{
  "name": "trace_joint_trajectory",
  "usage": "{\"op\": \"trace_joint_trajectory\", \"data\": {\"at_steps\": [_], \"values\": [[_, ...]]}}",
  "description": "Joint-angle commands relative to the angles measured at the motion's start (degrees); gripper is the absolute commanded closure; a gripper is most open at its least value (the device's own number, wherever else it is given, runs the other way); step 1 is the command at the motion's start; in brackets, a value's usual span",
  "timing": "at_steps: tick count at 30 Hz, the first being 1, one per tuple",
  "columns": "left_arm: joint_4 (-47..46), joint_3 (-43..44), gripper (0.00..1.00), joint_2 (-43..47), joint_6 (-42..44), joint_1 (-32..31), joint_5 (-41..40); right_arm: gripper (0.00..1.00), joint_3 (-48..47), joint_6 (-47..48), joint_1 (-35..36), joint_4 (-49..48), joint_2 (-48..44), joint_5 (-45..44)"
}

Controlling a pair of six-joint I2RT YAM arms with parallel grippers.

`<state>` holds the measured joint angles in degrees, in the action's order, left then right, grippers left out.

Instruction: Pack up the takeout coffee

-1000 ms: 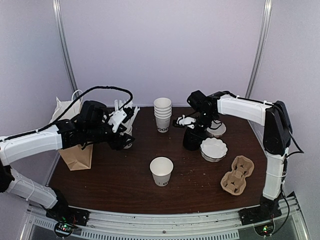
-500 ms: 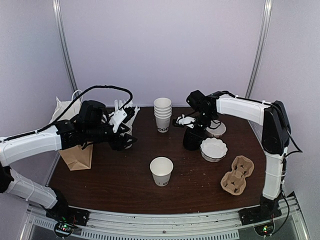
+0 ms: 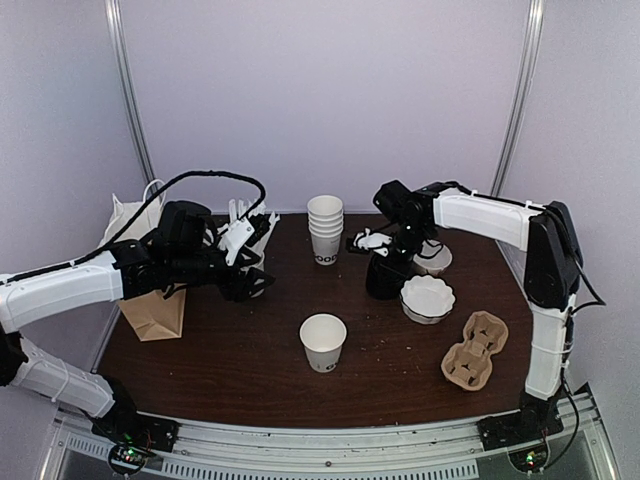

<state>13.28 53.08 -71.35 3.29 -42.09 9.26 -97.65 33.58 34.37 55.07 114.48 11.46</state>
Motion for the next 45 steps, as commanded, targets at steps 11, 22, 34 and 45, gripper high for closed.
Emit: {"op": "trace_joint_trajectory", "data": {"at_steps": [11, 22, 34, 45], "values": [[-18.31, -2.81, 0.33, 5.30, 0.48, -0.95, 7.09, 0.92, -1.65, -9.48, -2.00, 4.61, -16.66, 34.29], [-43.41, -3.50, 0.21, -3.36, 17.38, -13.18, 1.02, 0.92, 8.05, -59.95, -2.55, -45.28, -18.24, 72.67], [-58.08, -2.31, 0.19, -10.52, 18.33, -15.04, -8.27, 0.92, 18.54, -101.35, -2.47, -97.26, -17.32, 73.16], [-59.19, 2.07, 0.19, -14.62, 12.26, -14.82, -5.81, 0.91, 20.77, -93.91, -2.47, -88.37, -21.25, 73.44]]}}
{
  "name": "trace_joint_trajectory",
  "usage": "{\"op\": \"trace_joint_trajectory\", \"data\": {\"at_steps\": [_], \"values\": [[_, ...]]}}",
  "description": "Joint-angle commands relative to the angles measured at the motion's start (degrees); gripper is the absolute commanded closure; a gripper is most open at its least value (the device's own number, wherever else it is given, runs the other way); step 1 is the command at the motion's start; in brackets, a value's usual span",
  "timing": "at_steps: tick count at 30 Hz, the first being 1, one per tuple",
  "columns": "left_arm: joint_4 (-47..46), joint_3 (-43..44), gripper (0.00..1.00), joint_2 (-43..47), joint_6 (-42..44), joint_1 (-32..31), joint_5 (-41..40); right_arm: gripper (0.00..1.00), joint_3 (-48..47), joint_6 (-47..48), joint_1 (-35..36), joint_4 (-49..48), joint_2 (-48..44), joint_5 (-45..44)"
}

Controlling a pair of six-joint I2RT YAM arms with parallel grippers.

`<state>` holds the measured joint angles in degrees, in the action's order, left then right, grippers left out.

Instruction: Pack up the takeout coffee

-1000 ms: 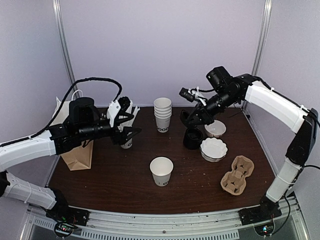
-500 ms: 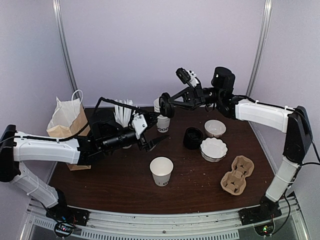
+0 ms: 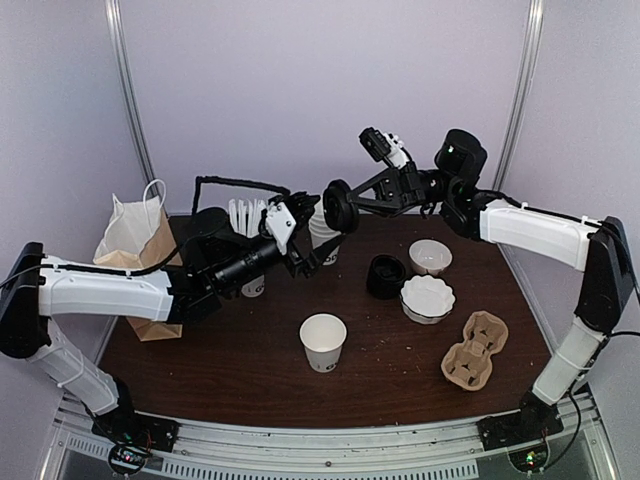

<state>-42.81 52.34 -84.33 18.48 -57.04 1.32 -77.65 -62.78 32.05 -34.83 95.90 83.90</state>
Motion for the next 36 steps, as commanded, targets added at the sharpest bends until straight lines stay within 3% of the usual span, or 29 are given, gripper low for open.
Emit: {"op": "trace_joint_trajectory", "data": {"at_steps": [1, 13, 23, 30, 36], "values": [[-2.82, 3.27, 0.20, -2.08, -3.19, 0.09, 2.28, 0.91, 0.87, 2.62, -0.19, 1.71, -2.85, 0.99], [-3.40, 5.43, 0.20, -3.62, -5.66, 0.09, 3.56, 0.90, 1.51, 8.47, -0.15, 8.40, -3.80, 1.51], [-1.72, 6.11, 0.18, -3.74, -8.75, 0.43, 4.81, 0.89, 1.78, 8.88, -0.06, 8.86, -3.65, 2.52], [-1.54, 5.66, 0.22, -2.45, -11.85, 2.37, 9.17, 0.89, 1.62, 9.44, 0.12, 9.49, -3.03, 3.64], [-0.16, 5.32, 0.19, -1.89, -12.69, 3.26, 8.60, 0.89, 0.63, 9.18, 0.15, 9.16, -3.01, 4.21]]}}
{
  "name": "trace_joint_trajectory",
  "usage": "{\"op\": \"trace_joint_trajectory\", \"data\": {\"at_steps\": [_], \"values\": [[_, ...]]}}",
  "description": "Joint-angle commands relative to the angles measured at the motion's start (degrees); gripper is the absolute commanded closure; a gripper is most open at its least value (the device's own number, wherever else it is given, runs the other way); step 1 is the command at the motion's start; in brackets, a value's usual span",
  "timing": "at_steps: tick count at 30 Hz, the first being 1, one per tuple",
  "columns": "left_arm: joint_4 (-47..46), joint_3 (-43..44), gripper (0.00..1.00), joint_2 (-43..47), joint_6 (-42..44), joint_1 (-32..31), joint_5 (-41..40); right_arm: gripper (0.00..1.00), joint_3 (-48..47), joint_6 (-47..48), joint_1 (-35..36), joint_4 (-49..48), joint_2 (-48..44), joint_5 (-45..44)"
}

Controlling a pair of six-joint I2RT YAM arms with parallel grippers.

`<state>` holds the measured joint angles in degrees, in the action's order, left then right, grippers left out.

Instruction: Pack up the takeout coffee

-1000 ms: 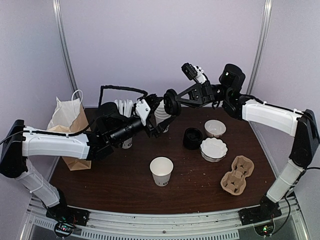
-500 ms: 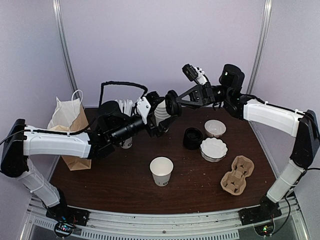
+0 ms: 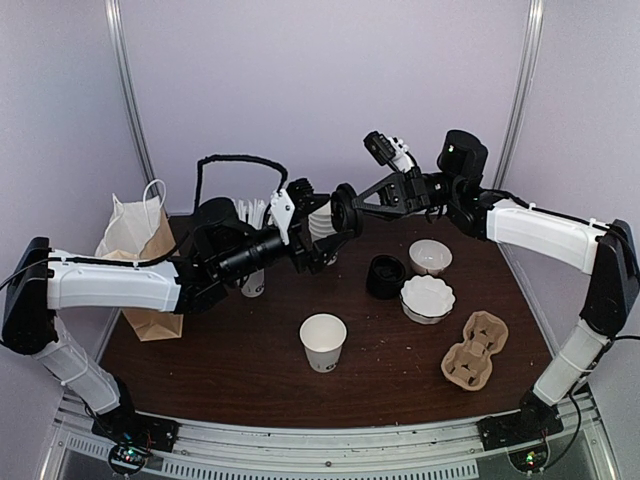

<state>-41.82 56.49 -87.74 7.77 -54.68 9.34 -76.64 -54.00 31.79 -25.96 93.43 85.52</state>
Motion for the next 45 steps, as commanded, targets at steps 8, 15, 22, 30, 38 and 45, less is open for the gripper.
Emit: {"op": "trace_joint_trajectory", "data": {"at_steps": [8, 15, 22, 30, 38, 45], "values": [[-2.96, -0.74, 0.09, 2.52, -3.09, 1.81, -3.08, 0.89, -0.28, 0.26, 0.44, 0.03, 0.08, 2.81], [0.97, 0.64, 0.18, 2.30, -1.80, 1.87, 1.65, 0.89, -1.01, -0.29, 0.46, -0.45, 0.90, 2.64], [2.29, 1.36, 0.23, 2.36, -1.81, 1.94, 3.92, 0.80, -0.73, -0.94, 0.42, -1.76, 1.56, 2.95], [28.23, 8.70, 0.25, 7.40, 0.64, 2.09, 0.01, 0.17, 0.59, 0.68, -11.28, -1.62, 0.90, 2.51], [60.39, 16.37, 0.25, 12.27, 3.26, 2.09, 3.24, 0.17, -2.00, 29.10, -26.02, 33.51, 0.55, -8.57], [83.31, 23.52, 0.25, 11.00, 5.31, 1.34, 8.77, 0.13, -8.88, 62.80, -24.06, 67.84, -3.24, -39.37]]}}
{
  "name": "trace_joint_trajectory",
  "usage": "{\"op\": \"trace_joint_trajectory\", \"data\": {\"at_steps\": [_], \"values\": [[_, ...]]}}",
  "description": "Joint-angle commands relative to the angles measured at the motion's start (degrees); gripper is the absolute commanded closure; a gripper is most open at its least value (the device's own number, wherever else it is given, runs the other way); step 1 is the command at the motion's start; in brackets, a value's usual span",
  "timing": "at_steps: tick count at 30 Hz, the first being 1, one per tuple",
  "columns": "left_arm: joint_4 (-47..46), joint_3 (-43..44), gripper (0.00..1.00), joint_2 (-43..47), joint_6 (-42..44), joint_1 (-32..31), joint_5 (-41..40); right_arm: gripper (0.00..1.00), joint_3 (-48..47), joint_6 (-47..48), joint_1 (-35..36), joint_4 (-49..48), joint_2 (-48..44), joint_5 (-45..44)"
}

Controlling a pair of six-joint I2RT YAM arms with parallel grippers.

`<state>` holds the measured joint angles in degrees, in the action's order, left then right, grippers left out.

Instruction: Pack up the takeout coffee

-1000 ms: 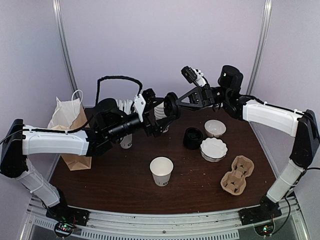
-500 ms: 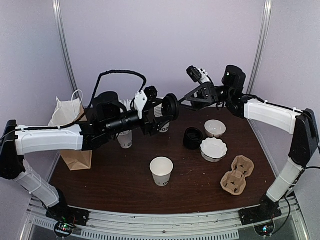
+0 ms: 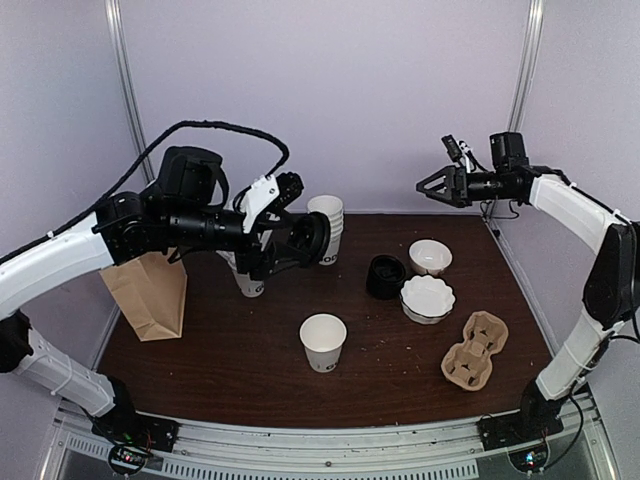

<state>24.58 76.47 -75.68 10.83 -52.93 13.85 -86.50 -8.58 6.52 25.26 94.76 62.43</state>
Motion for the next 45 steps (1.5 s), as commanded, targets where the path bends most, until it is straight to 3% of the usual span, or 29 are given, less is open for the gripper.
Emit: {"op": "trace_joint_trajectory", "data": {"at_steps": [1, 5, 13, 30, 45], "values": [[19.51, 4.57, 0.25, -1.82, 2.66, -0.81, 4.18, 0.13, 2.84, 17.67, 1.21, 15.64, -5.68, -17.75], [28.82, 9.34, 0.26, -6.06, 5.20, -2.40, 1.74, 0.12, 6.92, 19.37, 1.26, 15.06, -8.44, -20.60], [35.03, 14.81, 0.25, -15.63, 6.76, -5.45, -2.19, 0.12, 9.49, 24.42, 1.94, 18.98, -11.98, -24.13], [38.86, 24.79, 0.25, -31.49, 6.90, -6.80, -9.51, 0.12, 15.94, 24.23, 2.28, 15.70, -16.52, -21.58], [41.13, 27.64, 0.25, -36.14, 7.09, -8.35, -10.34, 0.13, 16.60, 24.30, 2.26, 14.95, -17.16, -21.56]]}}
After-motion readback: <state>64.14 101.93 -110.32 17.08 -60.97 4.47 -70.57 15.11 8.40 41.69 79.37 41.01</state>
